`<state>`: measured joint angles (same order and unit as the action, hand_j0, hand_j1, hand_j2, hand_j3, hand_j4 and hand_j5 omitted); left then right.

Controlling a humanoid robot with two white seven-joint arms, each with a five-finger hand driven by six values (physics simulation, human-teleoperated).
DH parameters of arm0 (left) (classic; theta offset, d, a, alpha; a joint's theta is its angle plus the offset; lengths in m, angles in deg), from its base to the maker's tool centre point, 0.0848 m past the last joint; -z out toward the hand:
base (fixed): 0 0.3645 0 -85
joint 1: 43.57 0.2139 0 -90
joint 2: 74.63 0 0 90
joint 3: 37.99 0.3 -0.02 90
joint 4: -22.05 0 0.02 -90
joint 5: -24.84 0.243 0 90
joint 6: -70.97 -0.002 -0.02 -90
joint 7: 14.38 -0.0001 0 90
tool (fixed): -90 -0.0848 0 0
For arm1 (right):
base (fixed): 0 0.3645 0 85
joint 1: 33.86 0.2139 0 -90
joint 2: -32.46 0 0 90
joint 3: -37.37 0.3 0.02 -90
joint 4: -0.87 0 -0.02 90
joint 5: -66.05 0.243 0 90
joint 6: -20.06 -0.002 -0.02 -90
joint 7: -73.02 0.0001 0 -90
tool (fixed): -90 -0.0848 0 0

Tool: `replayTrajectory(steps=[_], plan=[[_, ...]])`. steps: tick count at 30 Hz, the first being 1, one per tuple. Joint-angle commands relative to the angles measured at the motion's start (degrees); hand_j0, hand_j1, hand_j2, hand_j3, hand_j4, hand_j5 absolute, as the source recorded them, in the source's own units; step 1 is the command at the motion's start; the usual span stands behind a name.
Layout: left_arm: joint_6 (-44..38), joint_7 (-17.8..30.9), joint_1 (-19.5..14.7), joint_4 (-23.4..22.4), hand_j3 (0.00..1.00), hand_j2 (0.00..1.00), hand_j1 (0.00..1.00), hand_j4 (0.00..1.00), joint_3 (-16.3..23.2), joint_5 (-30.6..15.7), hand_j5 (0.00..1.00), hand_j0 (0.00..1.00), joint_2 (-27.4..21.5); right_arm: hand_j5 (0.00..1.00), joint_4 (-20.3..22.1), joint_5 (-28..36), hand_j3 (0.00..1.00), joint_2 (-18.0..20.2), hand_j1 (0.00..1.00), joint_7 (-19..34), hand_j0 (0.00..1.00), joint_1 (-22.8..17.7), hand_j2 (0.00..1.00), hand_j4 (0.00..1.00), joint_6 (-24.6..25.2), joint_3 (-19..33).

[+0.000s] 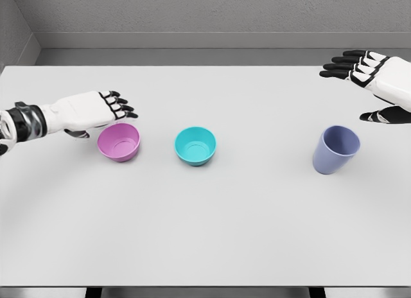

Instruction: Stacking bowl and cup with both arms

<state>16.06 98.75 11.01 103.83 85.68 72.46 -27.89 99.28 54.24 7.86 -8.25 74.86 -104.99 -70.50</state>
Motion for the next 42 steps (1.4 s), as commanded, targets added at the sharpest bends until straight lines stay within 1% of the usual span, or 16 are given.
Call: replayTrajectory(steps=[1,11,13,14,25,26,28,42], plan=[[-0.08,-0.01,0.00,0.49,1.00,1.00,1.00,1.00,2.10,0.72,1.00,1.00,0.19,1.00,0.03,0.39,1.00,0.08,1.00,-0.03,1.00,0.00,1.00,1.00,0.05,0.03],[-0.08,-0.01,0.00,1.28,1.00,1.00,1.00,1.00,3.24,2.04,1.00,1.00,0.01,1.00,0.03,0.39,1.00,0.08,1.00,-0.03,1.00,0.00,1.00,1.00,0.05,0.03],[-0.08,-0.01,0.00,1.28,1.00,1.00,1.00,1.00,3.42,3.80,1.00,1.00,0.10,1.00,0.03,0.39,1.00,0.08,1.00,-0.03,1.00,0.00,1.00,1.00,0.05,0.03],[-0.08,-0.01,0.00,1.28,1.00,1.00,1.00,1.00,3.68,3.88,1.00,1.00,0.10,1.00,0.03,0.39,1.00,0.08,1.00,-0.03,1.00,0.00,1.00,1.00,0.05,0.03],[-0.08,-0.01,0.53,3.30,1.00,1.00,1.00,1.00,3.77,3.71,1.00,1.00,0.10,1.00,-0.15,0.39,1.00,0.43,1.00,-0.03,1.00,-0.09,1.00,1.00,0.05,0.11],[-0.08,-0.01,0.44,3.39,1.00,1.00,1.00,1.00,4.47,3.80,1.00,1.00,0.10,1.00,-0.06,0.39,1.00,0.34,1.00,-0.03,1.00,0.00,1.00,1.00,0.05,0.38],[-0.08,-0.10,0.44,3.74,1.00,1.00,1.00,1.00,4.56,3.79,1.00,1.00,0.10,1.00,-0.06,0.39,1.00,0.26,1.00,-0.03,1.00,0.00,1.00,1.00,0.05,0.38],[-0.08,-0.10,0.53,4.09,1.00,1.00,1.00,1.00,5.00,3.62,1.00,1.00,-0.08,1.00,0.03,0.39,1.00,0.17,1.00,-0.03,1.00,0.00,1.00,1.00,0.05,0.38]])
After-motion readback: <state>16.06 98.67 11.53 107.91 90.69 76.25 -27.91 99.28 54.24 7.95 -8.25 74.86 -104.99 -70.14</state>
